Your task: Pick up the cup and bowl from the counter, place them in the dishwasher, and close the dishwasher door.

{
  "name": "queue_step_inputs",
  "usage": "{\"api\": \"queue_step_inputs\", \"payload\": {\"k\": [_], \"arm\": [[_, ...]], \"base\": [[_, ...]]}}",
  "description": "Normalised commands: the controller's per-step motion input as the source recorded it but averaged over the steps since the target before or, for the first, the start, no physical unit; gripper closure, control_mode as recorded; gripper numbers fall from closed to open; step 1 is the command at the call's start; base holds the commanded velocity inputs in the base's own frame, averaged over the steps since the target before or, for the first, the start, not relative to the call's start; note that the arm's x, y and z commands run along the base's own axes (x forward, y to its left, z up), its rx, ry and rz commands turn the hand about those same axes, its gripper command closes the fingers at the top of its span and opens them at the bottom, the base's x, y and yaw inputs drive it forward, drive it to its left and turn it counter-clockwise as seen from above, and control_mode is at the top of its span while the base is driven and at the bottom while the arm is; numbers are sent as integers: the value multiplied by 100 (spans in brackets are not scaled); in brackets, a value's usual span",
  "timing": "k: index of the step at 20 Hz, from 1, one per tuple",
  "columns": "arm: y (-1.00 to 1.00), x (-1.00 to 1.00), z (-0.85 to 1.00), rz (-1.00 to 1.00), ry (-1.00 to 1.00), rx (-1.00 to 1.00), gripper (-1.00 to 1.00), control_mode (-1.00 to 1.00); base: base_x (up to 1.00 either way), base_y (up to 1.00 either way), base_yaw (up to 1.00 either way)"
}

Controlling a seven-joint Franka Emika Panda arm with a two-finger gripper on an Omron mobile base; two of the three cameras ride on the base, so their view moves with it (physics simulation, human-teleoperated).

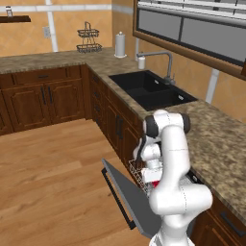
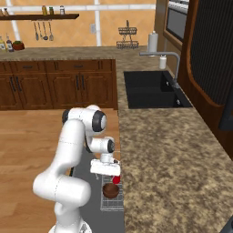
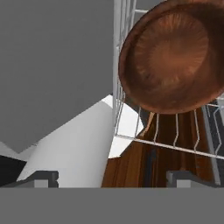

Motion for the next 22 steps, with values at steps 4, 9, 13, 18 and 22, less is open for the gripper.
{"api": "queue_step_inputs", "payload": {"k": [4,9,13,18,22], "arm": [[26,-76,100,0,-12,-1,-100,-100],[35,-15,100,0,-27,0,-100,-100],[67,-36,83,0,-58,0,-100,-100],[56,-54,95,-13,-56,0,-100,-100],[67,-61,91,-27,-38,-2,-100,-100]], "base": [[0,0,0],[0,0,0],[0,0,0],[0,0,0],[0,0,0]]}}
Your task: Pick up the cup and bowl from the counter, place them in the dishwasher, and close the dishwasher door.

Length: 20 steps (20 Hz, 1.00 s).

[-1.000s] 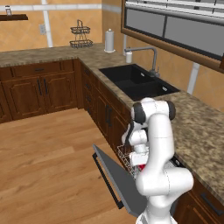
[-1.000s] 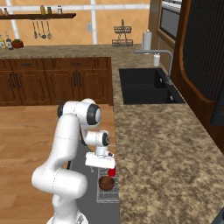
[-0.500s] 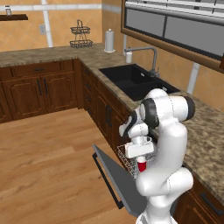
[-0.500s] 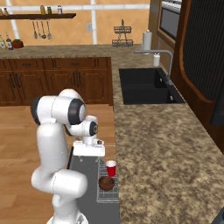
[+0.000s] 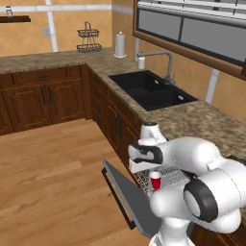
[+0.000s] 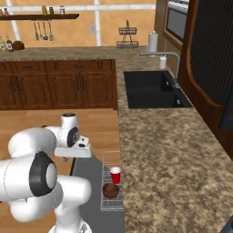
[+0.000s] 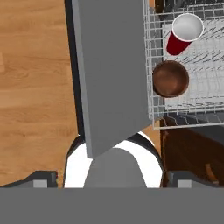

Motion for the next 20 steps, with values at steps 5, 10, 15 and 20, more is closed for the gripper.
{"api": "queue_step_inputs", "payload": {"k": [5,10,15,20], "arm": [[73,-33,51,-27,-29,-11,-100,-100],[79,0,9,-12,-1,-22,-100,-100],[79,29,-4,0,9,-29,-100,-100],[77,53,-18,0,20,-31,-100,-100]], "base": [[0,0,0],[0,0,0],[0,0,0],[0,0,0]]}}
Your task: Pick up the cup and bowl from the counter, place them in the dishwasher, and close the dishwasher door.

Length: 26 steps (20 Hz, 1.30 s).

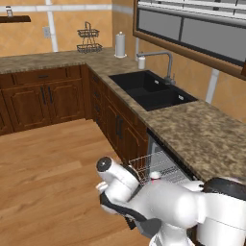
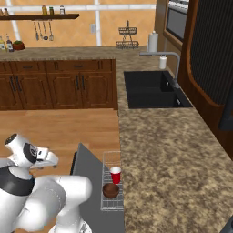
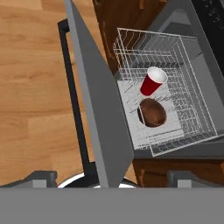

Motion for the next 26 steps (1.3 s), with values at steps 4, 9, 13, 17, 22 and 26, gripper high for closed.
{"api": "queue_step_inputs", "payload": {"k": [4,9,13,17,22,26], "arm": [[49,67,-34,0,18,-18,-100,-100],[36,32,-32,0,-4,-16,-100,-100],[26,48,-58,0,0,-22,-100,-100],[16,42,-56,0,1,-22,-100,-100],[33,6,-29,-1,0,-21,-100,-100],[35,15,-24,-1,4,-22,-100,-100]], "base": [[0,0,0],[0,0,0],[0,0,0],[0,0,0],[0,0,0],[0,0,0]]}}
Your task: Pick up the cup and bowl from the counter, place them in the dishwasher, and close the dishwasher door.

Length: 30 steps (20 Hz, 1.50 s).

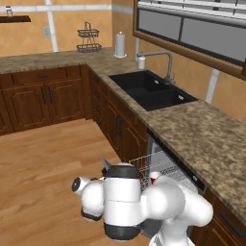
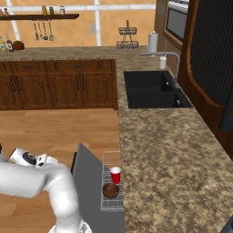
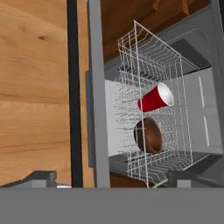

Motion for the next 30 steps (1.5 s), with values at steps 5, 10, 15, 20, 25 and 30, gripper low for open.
{"api": "queue_step_inputs", "payload": {"k": [5,10,15,20,25,30], "arm": [[0,44,-65,0,9,-22,-100,-100],[0,64,-87,0,2,-27,-100,-100],[7,82,-72,0,2,-23,-100,-100],[30,50,-61,0,1,-24,-100,-100],[20,59,-93,0,3,-33,-100,-100],[-38,65,-76,0,1,-24,-100,-100]], "base": [[0,0,0],[0,0,0],[0,0,0],[0,0,0],[0,0,0],[0,0,0]]}}
